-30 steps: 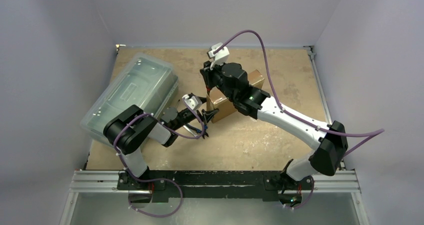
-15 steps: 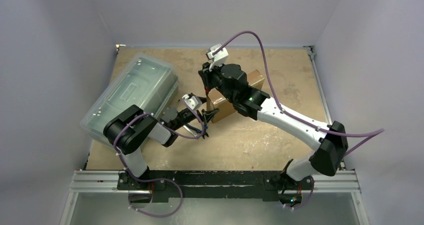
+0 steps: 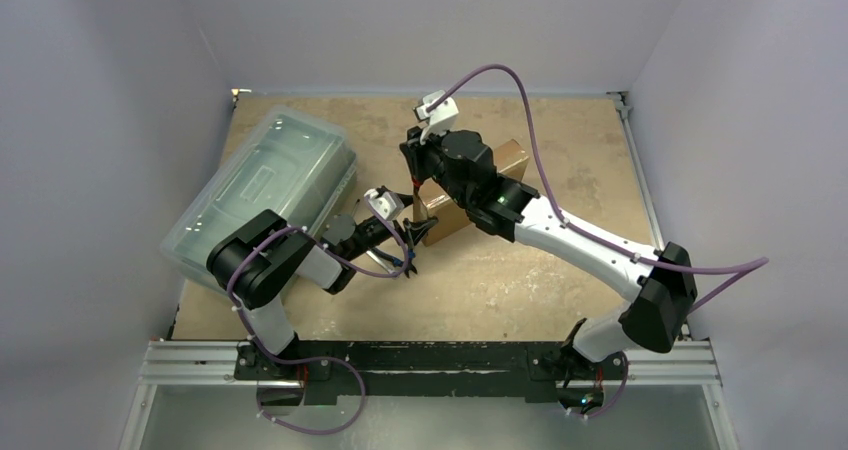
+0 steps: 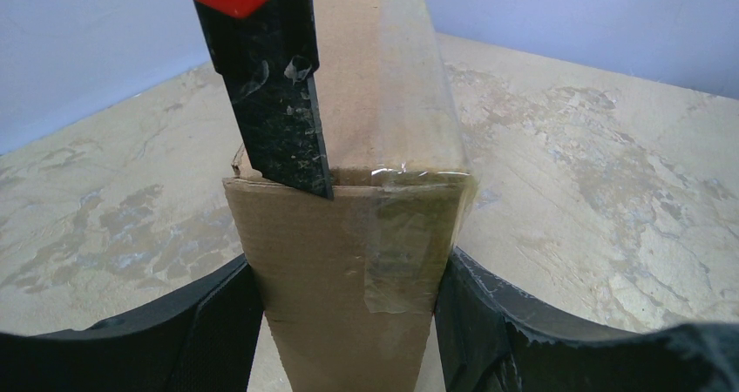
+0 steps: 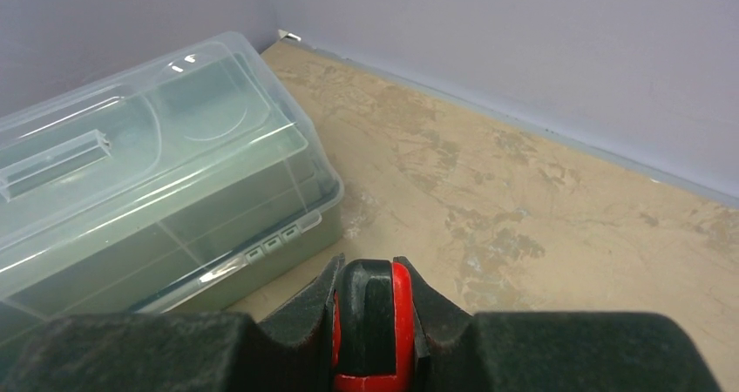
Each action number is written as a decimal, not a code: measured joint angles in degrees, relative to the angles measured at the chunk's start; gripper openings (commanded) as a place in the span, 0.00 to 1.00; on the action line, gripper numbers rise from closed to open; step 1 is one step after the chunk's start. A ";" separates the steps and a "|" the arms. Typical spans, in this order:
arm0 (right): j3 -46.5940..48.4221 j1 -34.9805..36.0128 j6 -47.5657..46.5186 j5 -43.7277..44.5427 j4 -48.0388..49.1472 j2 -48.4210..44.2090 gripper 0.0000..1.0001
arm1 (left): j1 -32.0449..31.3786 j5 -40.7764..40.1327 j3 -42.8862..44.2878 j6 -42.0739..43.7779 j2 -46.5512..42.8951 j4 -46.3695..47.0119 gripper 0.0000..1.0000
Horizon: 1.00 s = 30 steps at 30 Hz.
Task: Unpack the express box
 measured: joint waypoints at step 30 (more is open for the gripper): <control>-0.44 0.02 -0.09 1.29 -0.04 -1.88 0.00 | 0.00 0.00 0.00 -0.04 0.00 0.00 0.35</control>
